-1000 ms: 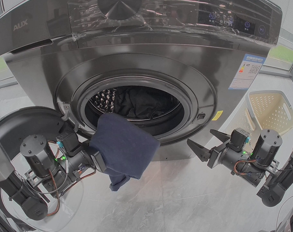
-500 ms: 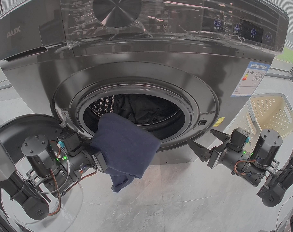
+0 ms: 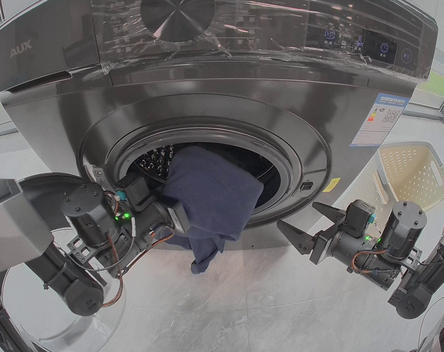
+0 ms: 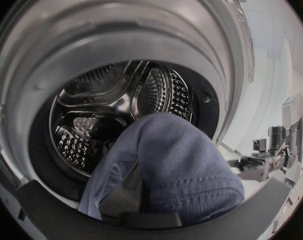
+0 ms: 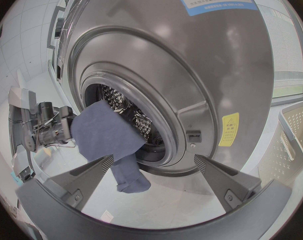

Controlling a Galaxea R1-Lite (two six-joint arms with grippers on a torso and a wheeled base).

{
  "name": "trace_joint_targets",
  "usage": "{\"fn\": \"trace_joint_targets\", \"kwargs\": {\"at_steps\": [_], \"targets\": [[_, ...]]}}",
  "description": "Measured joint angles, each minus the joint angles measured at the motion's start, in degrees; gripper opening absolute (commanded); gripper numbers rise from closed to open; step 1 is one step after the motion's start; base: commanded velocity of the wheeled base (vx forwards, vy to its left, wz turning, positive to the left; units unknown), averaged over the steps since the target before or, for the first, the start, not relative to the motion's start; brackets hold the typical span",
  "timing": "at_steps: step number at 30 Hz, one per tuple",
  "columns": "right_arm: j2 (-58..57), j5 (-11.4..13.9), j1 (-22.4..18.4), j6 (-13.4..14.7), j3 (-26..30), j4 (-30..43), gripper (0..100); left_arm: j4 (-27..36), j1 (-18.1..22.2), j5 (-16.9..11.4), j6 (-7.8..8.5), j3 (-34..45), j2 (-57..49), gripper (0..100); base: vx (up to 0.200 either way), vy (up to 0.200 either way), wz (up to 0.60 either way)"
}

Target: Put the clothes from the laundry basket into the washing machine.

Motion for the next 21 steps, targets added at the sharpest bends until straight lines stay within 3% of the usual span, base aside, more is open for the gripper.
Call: {"fn": "trace_joint_targets", "kwargs": {"at_steps": [9,21], "targets": [[0.0,-0.1,3.8,0.3,1.5,-0.1,100,0.0,-0.1,2.1,-0.27,-11.8,9.5,0,0.000,0.000,0.00],[0.0,-0.1,4.9,0.4,2.1,-0.1,100,1.5,0.9,5.4,-0.18,-29.5,19.7,0,0.000,0.000,0.00]]}}
